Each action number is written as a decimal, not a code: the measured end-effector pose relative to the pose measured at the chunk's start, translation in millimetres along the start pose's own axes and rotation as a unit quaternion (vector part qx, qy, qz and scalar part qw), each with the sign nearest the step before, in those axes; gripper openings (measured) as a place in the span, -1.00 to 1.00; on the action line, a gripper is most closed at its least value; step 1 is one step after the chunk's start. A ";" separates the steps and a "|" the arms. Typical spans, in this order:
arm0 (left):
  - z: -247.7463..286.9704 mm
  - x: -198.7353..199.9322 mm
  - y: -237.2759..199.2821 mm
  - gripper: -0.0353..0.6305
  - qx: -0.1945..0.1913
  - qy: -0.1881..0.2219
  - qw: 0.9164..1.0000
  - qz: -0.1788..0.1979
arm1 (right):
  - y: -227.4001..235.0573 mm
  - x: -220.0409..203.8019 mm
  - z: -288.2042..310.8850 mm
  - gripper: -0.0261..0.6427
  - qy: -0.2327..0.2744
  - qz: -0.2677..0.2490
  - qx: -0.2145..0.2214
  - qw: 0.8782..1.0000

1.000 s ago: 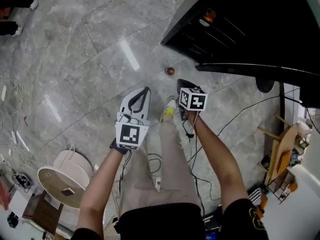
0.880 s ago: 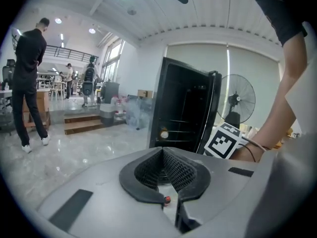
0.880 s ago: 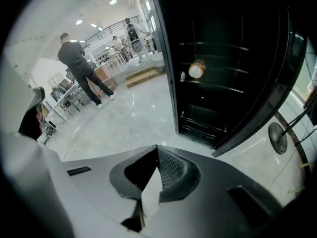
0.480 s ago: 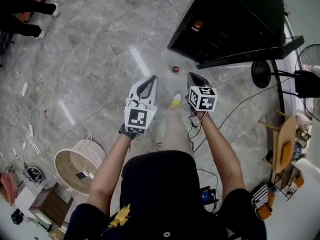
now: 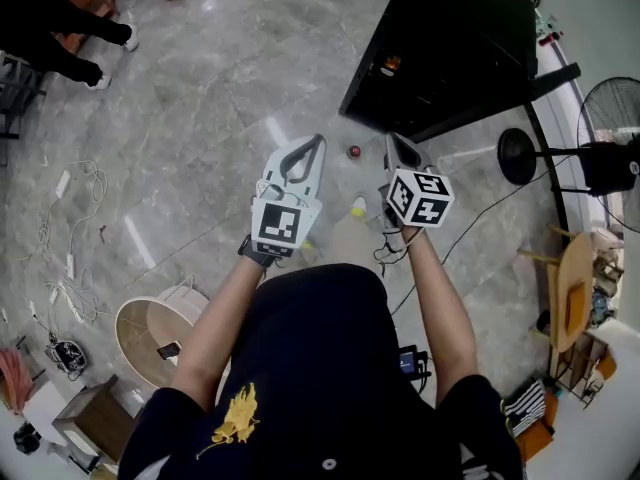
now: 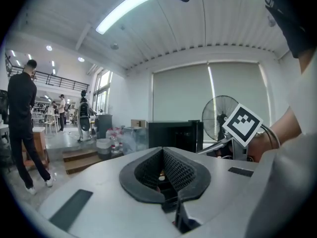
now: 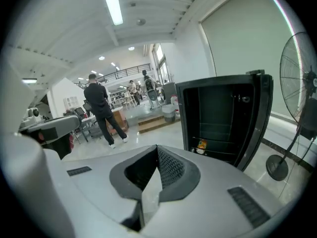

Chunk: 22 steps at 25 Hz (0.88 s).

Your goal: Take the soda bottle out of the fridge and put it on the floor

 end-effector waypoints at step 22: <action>-63.4 74.7 15.9 -0.84 -0.024 0.074 0.997 0.008 | -67.6 67.6 -138.9 -0.93 0.165 -0.100 -0.054 0.980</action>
Point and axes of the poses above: the fingertips, and each gripper's own axes: z forward along the fingers, y to its right, x out of its top, the point moved 7 cm from there along -z, backward along the fingers, and after that the axes turned 3 degrees about -y, right-handed, at the moved point
